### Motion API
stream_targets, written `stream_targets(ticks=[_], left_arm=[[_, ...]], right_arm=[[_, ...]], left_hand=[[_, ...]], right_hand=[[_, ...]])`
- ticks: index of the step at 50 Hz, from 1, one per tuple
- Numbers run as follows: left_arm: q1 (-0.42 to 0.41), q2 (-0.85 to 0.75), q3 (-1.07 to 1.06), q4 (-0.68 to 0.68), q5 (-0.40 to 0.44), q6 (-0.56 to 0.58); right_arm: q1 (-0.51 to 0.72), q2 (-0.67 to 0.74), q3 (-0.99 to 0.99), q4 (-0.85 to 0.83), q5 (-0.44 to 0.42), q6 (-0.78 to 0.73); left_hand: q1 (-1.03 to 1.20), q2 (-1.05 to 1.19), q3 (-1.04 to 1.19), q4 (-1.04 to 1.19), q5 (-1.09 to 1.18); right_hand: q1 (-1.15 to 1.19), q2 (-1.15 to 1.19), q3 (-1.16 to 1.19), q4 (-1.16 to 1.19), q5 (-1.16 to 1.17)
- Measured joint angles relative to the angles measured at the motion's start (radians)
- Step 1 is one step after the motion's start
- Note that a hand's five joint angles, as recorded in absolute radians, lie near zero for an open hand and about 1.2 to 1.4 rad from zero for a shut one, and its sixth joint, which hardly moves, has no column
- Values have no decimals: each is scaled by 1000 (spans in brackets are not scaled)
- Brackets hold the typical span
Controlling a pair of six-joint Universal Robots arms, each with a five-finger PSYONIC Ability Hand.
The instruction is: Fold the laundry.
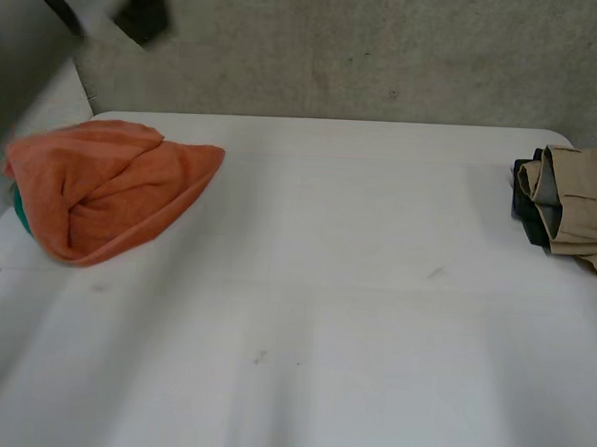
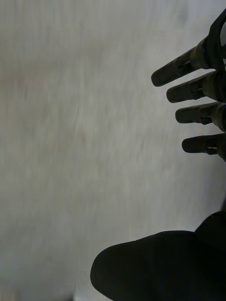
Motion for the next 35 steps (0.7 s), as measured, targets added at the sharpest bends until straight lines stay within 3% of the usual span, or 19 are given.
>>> stream_targets(ticks=[6, 11, 20, 24, 31, 34, 35], left_arm=[[199, 5, -12, -13, -91, 32], [304, -89, -50, -34, -118, 205], [383, -437, -32, 16, -165, 571], [410, -602, 23, 99, -166, 639], [429, -832, 143, 260, -114, 661], [430, -869, 169, 284, -97, 661], [429, -905, 201, 309, -73, 660]], right_arm=[[192, -112, 281, -113, -149, 12], [317, -134, 478, -96, -187, 6], [393, -73, 688, -46, -177, -43], [404, -37, 731, -43, -174, -81], [397, -15, 786, -44, -171, -125], [393, -14, 798, -45, -171, -129], [387, -14, 818, -48, -172, -131]], left_hand=[[0, 0, 2, 0, 0], [0, 0, 2, 0, 0], [0, 0, 0, 0, 0], [-4, 0, 0, 0, 0], [0, 1, 1, 1, 0], [100, 75, 76, 74, 66], [514, 448, 431, 433, 386]], right_hand=[[0, 0, 0, 0, 0], [0, 0, 0, 0, 0], [0, 0, 0, 0, 0], [0, 0, 0, 0, 0], [0, 0, 0, 0, 0], [0, 0, 0, 0, 0], [0, 0, 0, 0, 0]])
